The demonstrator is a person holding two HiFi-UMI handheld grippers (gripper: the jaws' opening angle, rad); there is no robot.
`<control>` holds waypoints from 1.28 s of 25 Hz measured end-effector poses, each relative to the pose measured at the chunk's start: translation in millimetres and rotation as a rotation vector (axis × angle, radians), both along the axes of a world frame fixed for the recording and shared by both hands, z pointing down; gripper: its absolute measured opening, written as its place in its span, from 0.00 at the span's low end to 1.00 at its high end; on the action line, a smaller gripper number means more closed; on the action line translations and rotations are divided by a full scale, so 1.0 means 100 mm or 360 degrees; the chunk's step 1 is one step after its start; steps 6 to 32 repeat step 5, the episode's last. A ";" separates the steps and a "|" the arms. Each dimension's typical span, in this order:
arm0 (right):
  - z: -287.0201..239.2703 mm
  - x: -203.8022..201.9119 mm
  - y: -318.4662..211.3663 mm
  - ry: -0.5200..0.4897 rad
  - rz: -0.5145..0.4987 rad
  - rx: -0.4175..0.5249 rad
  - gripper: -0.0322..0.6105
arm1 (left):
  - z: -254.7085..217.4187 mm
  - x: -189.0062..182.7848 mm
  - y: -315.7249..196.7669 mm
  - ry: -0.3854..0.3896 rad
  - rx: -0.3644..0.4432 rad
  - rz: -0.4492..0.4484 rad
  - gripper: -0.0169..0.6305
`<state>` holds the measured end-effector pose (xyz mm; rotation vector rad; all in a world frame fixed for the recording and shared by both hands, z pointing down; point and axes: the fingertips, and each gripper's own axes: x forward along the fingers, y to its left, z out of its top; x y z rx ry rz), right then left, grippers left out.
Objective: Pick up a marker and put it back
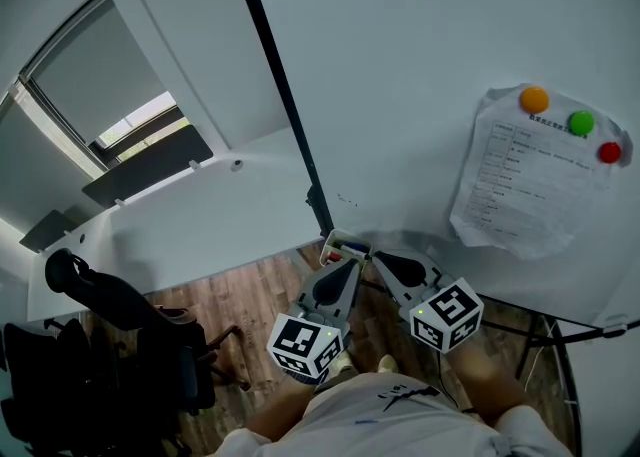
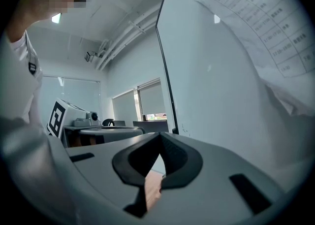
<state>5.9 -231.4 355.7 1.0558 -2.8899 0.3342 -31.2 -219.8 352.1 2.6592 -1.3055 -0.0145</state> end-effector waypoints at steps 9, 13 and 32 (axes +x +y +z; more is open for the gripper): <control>0.04 -0.01 -0.07 0.0007 0.0009 -0.0007 0.07 | 0.04 -0.01 -0.07 -0.0002 -0.0005 0.0004 0.04; 0.04 -0.01 -0.07 0.0007 0.0009 -0.0007 0.07 | 0.04 -0.01 -0.07 -0.0002 -0.0005 0.0004 0.04; 0.04 -0.01 -0.07 0.0007 0.0009 -0.0007 0.07 | 0.04 -0.01 -0.07 -0.0002 -0.0005 0.0004 0.04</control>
